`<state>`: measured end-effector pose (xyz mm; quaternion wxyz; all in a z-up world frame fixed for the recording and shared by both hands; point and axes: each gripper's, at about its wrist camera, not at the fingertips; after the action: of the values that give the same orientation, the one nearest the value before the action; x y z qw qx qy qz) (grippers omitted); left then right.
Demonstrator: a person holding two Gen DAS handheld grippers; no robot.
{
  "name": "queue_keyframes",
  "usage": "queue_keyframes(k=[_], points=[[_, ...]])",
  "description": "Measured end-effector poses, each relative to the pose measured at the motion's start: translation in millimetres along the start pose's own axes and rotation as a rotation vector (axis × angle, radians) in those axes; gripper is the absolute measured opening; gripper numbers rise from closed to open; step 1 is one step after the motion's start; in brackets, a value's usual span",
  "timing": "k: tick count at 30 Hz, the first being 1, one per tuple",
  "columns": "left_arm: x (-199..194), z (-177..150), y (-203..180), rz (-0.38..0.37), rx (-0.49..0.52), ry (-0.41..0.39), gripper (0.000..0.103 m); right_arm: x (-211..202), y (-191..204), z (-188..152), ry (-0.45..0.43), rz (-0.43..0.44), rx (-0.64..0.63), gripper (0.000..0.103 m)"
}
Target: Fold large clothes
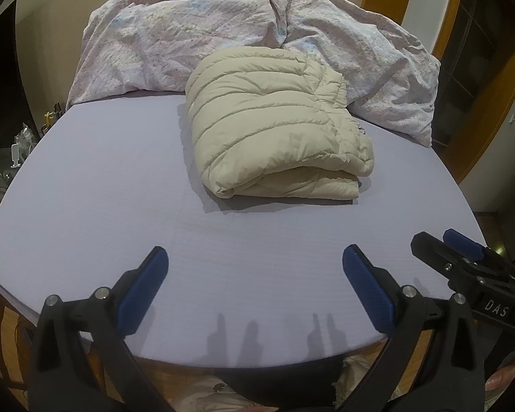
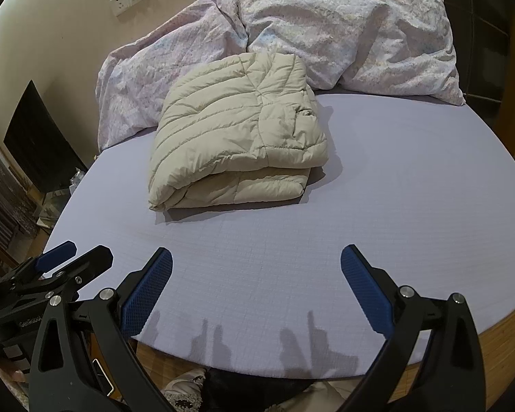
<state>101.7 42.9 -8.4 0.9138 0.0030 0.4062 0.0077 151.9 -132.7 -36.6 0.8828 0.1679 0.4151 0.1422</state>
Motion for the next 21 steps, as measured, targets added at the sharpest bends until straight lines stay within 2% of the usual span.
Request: queue_keyframes(k=[21], points=[[0.6, 2.0, 1.0, 0.002, -0.005, -0.001, 0.1, -1.3, 0.6, 3.7, 0.003, 0.02, 0.002, 0.1]])
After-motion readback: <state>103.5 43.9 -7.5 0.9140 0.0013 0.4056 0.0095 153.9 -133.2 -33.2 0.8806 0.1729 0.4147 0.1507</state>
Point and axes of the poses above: each gripper's, at about its wrist camera, not at the fingertips, and x roughly the way its jaws point, y to its left, z to its top, and after that the axes turned 15 degrees about x, right-handed
